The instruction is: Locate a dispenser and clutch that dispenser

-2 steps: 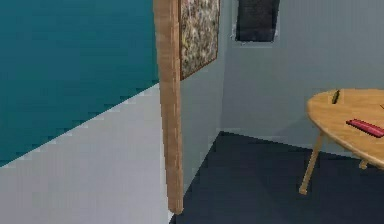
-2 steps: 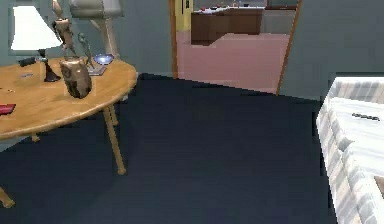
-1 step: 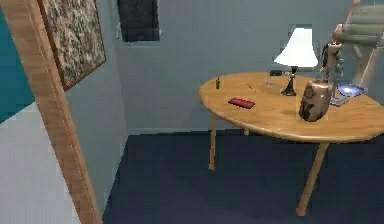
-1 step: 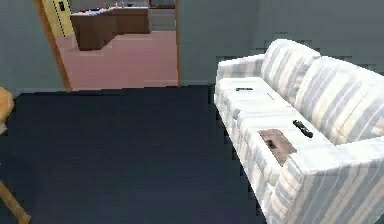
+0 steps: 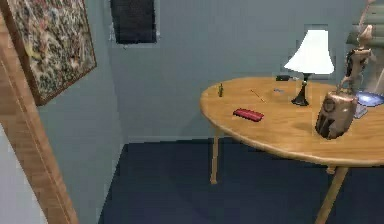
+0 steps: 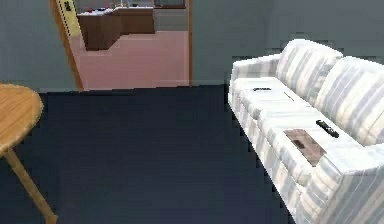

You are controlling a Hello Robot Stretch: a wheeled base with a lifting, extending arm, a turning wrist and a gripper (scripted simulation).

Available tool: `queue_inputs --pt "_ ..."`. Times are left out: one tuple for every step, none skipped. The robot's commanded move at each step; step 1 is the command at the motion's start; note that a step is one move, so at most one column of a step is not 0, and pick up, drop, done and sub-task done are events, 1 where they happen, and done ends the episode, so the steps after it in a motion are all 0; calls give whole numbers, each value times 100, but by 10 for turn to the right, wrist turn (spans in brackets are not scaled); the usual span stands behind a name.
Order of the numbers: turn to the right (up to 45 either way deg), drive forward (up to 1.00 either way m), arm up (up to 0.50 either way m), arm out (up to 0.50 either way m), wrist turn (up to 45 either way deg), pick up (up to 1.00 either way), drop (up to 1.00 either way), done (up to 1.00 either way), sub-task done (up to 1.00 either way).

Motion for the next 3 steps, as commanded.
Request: queue_inputs --pt "-450 0 0 0 0 0 0 0 0" --pt "-150 0 0 0 0 0 0 0 0" --pt "-30 0 0 0 0 0 0 0 0"
